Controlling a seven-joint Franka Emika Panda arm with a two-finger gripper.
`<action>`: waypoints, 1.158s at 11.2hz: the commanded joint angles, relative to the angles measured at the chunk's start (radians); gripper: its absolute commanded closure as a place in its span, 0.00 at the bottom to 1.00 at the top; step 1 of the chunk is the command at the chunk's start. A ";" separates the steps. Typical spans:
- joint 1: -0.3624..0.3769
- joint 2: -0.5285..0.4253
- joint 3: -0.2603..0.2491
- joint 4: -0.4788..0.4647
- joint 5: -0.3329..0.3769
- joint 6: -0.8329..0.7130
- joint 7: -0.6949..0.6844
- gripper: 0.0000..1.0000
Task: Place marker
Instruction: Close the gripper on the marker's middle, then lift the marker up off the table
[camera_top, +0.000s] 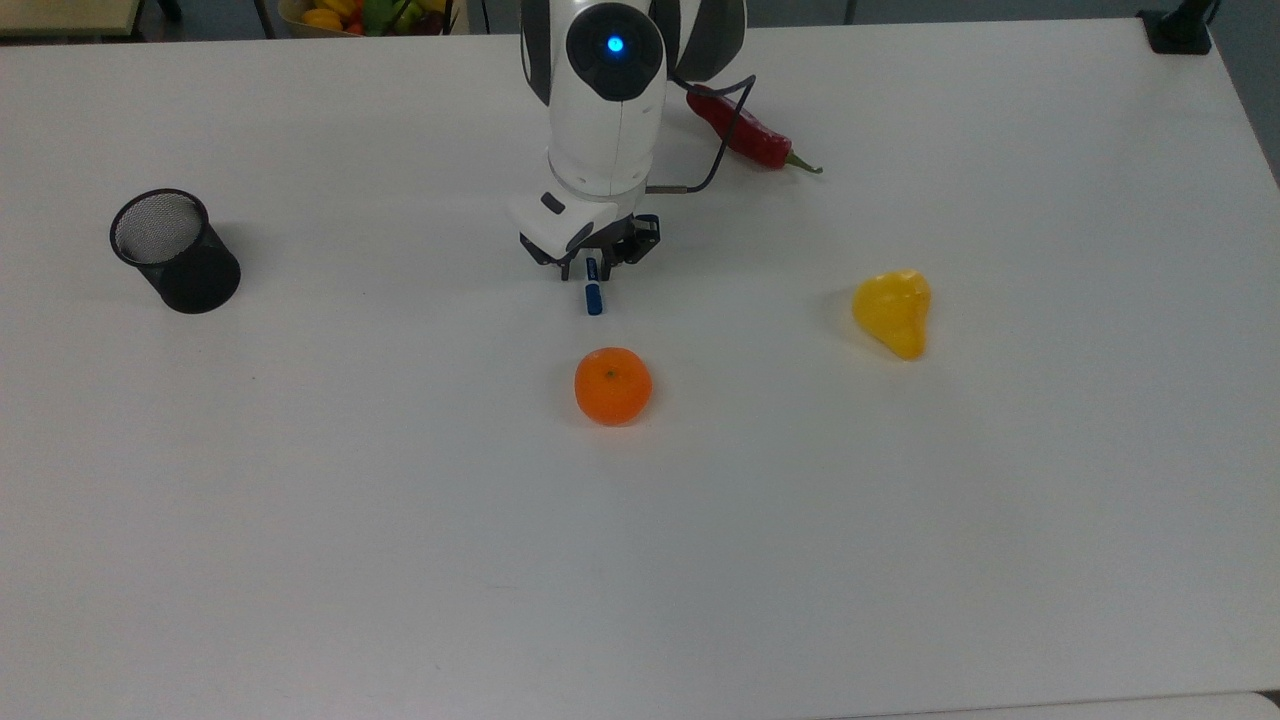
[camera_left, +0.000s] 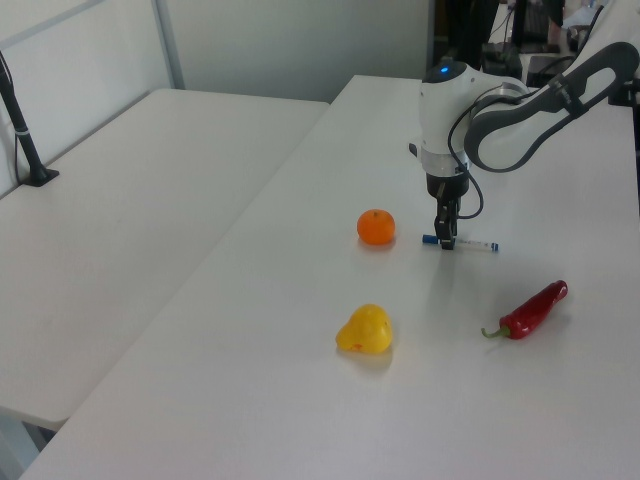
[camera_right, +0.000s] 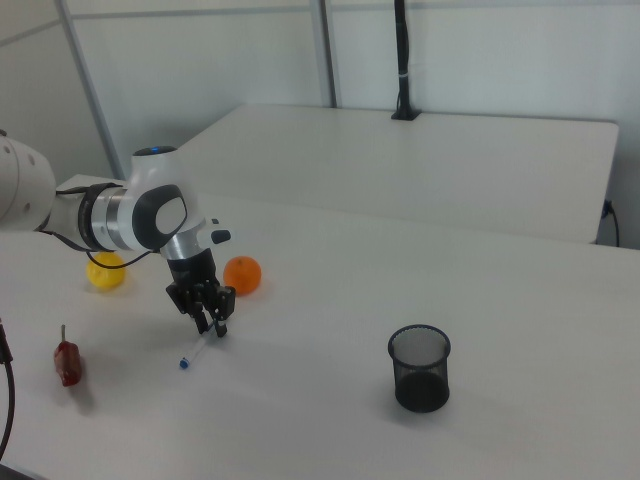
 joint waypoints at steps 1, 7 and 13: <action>0.004 -0.014 -0.002 -0.015 -0.019 0.019 0.028 1.00; -0.006 -0.076 -0.002 -0.008 -0.016 -0.067 0.019 1.00; -0.032 -0.262 -0.016 0.100 0.076 -0.270 0.019 1.00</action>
